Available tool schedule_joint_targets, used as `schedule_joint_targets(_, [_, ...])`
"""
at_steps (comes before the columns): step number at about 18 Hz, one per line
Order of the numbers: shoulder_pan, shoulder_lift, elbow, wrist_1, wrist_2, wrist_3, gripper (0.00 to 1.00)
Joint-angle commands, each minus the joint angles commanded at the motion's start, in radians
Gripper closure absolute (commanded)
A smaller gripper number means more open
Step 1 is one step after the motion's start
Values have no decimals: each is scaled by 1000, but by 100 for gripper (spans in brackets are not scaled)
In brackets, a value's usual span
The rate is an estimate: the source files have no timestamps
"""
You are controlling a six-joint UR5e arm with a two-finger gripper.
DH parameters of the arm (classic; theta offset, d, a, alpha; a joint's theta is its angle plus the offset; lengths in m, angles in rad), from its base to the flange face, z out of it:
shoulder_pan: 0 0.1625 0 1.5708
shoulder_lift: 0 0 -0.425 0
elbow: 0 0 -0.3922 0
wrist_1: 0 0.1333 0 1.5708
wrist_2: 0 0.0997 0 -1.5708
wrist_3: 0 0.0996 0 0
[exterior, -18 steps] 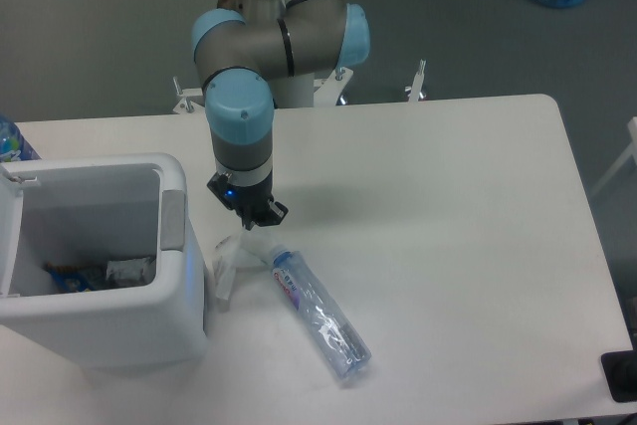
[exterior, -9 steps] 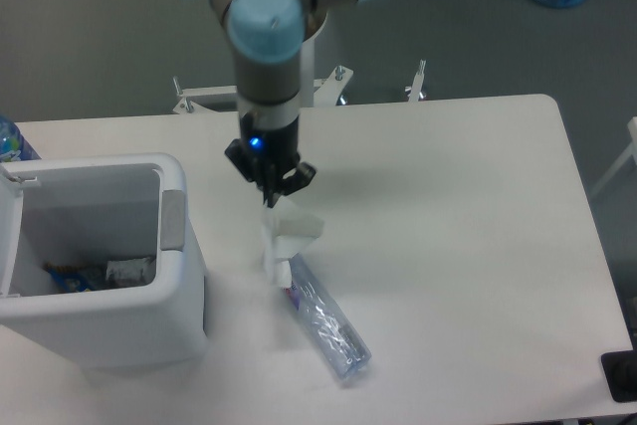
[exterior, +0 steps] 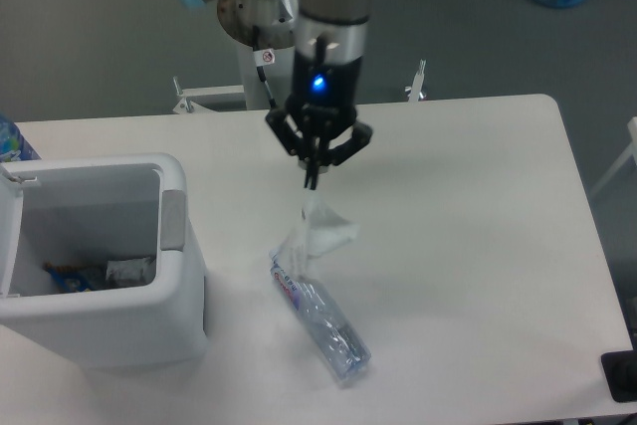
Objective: Place the trash in the trash can
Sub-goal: 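Lift the white tissue up off the table, then carry the tissue over the white bin and lower it inside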
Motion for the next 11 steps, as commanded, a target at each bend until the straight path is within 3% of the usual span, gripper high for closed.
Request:
schedule_joint_targets(3, [34, -2, 43, 2, -59, -68, 100])
schedule_joint_targets(8, [35, -8, 80, 2, -71, -124, 100])
schedule_joint_targets(11, [29, -8, 91, 2, -141, -164, 100])
